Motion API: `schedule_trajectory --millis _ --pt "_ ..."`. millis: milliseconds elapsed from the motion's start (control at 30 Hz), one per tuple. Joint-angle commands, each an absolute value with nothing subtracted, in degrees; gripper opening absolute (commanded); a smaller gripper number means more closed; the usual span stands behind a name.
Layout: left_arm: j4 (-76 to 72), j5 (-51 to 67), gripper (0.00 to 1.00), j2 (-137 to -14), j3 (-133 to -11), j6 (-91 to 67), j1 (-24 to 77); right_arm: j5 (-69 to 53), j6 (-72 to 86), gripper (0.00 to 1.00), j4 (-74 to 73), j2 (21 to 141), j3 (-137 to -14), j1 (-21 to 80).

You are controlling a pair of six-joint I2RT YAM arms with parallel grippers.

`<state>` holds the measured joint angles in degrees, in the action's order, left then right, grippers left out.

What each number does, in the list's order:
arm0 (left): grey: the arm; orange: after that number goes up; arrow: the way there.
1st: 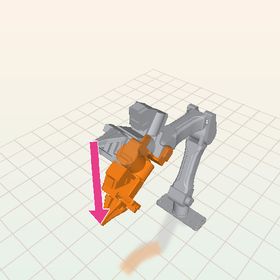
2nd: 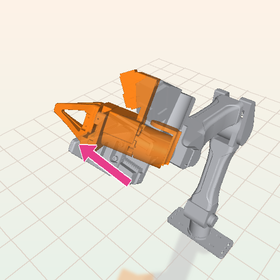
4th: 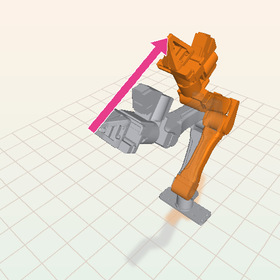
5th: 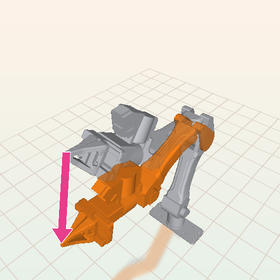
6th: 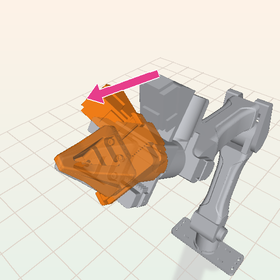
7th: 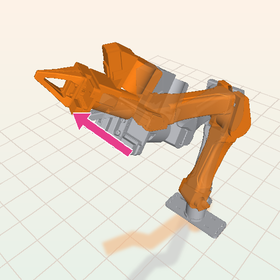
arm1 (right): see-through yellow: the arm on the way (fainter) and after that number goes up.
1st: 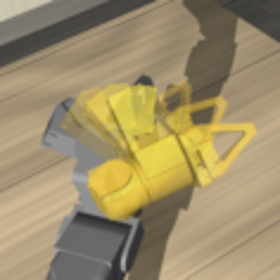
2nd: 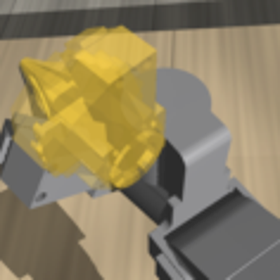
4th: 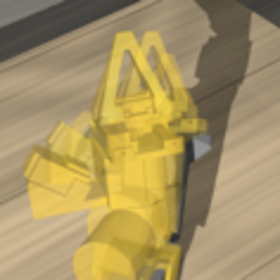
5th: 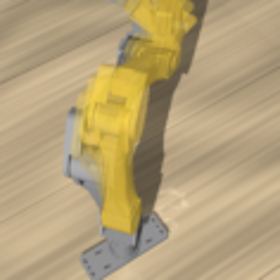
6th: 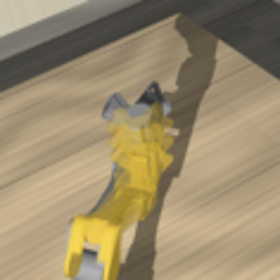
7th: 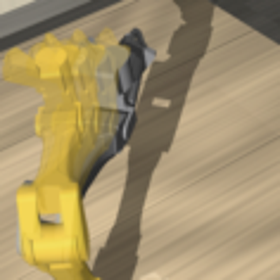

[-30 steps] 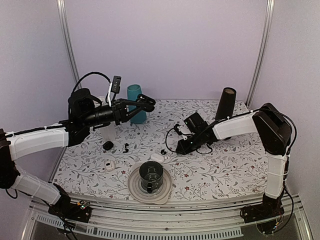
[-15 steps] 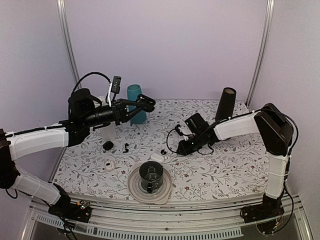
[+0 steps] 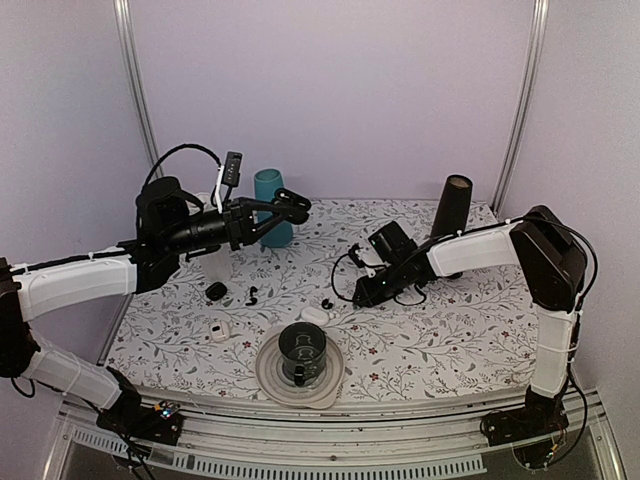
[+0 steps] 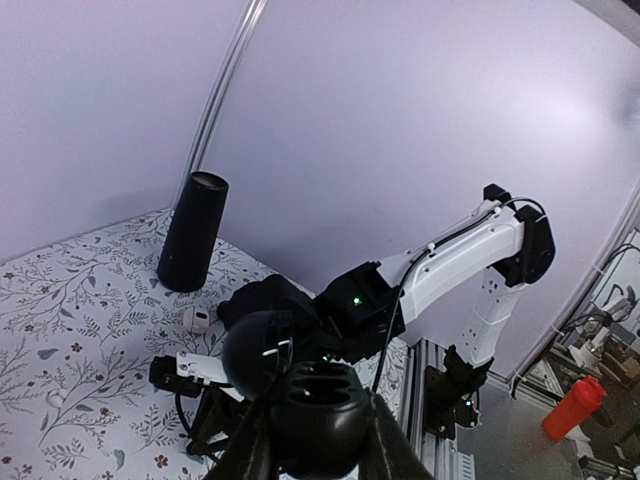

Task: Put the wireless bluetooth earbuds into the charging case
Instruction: Pick up the left earbud from the center of the board.

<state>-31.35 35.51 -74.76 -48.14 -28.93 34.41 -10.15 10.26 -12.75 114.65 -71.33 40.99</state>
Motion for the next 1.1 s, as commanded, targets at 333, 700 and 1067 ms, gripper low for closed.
schedule_trajectory --millis 333,700,1067 --pt "-31.47 35.60 0.00 -73.29 -47.93 -28.02 33.62 -10.64 9.50 0.11 -13.92 116.05 -73.55 41.32" --pt "-31.38 35.25 0.00 -73.38 -47.82 -27.80 33.66 -11.31 9.78 0.04 -13.93 115.27 -73.50 41.32" --pt "-30.72 36.03 0.00 -74.77 -47.55 -26.15 32.27 -11.15 11.99 0.03 -10.98 106.80 -70.14 40.66"
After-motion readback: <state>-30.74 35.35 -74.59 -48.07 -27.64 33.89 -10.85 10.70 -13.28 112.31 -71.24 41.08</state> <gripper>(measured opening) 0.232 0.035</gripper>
